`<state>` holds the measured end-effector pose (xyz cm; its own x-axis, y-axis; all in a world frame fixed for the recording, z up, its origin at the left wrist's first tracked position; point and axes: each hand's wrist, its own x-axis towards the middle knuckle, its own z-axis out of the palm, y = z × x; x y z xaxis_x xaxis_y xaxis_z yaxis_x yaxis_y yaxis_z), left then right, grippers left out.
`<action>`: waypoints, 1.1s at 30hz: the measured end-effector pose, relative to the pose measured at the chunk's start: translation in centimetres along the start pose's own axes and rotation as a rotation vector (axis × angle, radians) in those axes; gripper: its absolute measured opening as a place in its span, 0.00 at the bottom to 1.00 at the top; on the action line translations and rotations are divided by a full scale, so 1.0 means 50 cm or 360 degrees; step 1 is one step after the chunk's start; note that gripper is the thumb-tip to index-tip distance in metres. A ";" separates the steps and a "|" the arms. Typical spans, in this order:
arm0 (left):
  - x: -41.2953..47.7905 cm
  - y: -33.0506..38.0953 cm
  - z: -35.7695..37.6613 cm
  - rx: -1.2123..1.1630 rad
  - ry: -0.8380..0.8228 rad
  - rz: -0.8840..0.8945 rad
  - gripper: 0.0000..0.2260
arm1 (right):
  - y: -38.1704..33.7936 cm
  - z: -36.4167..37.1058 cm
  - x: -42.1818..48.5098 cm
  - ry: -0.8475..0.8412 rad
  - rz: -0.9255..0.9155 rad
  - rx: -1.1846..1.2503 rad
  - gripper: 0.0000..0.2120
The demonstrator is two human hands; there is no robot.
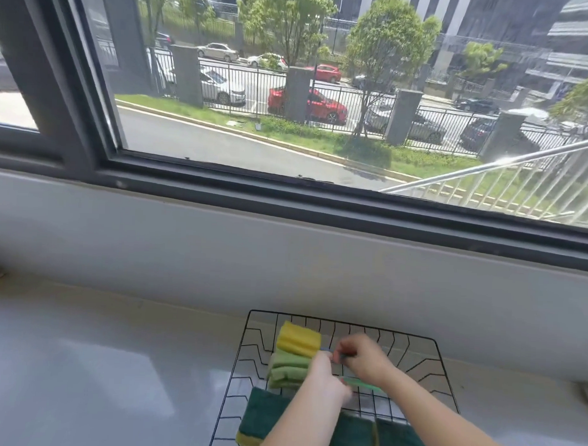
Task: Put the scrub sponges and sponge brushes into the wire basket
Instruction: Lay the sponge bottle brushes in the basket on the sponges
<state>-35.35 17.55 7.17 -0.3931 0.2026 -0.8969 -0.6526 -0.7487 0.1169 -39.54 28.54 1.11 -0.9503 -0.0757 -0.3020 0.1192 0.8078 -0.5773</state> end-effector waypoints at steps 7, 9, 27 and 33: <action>0.013 0.001 -0.001 -0.0076 -0.0009 0.0047 0.15 | 0.013 0.033 0.007 -0.0113 -0.0005 -0.0007 0.24; 0.015 0.004 -0.008 -0.0246 -0.0007 -0.0002 0.15 | 0.012 0.035 0.009 -0.0116 -0.0001 -0.0017 0.23; -0.046 -0.011 -0.066 0.0846 -0.0421 0.0784 0.20 | -0.007 -0.036 -0.137 0.0534 -0.0132 0.0643 0.17; -0.134 -0.082 -0.101 0.1429 -0.0563 0.1082 0.15 | 0.013 -0.047 -0.320 0.0801 -0.0198 0.0818 0.18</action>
<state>-26.76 16.06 10.55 -0.9011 0.2029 -0.3832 -0.4063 -0.0865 0.9096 -24.93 31.68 7.36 -0.9681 0.2286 0.1030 0.0040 0.4248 -0.9053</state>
